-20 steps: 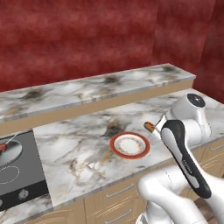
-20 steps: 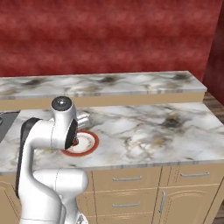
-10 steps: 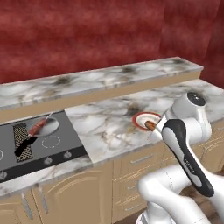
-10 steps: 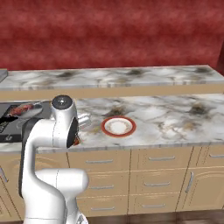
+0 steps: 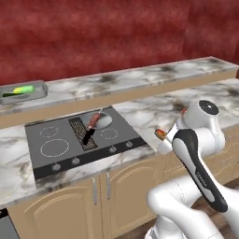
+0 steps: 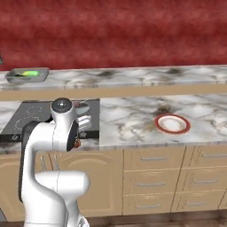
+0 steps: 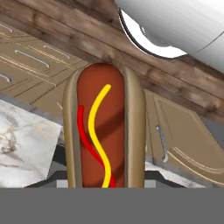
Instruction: Place the cold items (corn and cucumber) from the fridge in one tupperware on the dining counter. Place the warm items (kebab skewer and hot dog) in the stove area in another tupperware.
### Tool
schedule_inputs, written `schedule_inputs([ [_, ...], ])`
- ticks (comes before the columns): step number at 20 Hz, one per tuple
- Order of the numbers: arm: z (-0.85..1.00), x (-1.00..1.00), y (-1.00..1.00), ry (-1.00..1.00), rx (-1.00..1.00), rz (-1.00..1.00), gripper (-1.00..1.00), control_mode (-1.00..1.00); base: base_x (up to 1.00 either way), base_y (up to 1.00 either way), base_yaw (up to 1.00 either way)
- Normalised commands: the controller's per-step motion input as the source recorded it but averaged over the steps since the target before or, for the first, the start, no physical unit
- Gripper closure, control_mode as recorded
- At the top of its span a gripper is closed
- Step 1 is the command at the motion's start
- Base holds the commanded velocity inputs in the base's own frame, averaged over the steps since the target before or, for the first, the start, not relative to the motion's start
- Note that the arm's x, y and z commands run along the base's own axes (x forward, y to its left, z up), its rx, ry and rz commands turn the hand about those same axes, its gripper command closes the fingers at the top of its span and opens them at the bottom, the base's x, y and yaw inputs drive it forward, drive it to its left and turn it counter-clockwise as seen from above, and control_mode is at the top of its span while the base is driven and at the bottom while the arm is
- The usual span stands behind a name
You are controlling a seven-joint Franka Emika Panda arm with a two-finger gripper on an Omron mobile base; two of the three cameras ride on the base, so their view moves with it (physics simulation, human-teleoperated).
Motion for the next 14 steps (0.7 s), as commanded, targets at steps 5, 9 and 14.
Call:
schedule_inputs([
  [5,0.0,0.0,0.0,0.0,0.0,0.0,1.0,1.0,-0.16,1.0,0.0],
  [9,0.0,0.0,0.0,0.0,0.0,0.0,1.0,1.0,-0.13,1.0,0.0],
  [14,0.0,0.0,0.0,0.0,0.0,0.0,1.0,1.0,-0.16,1.0,-0.01],
])
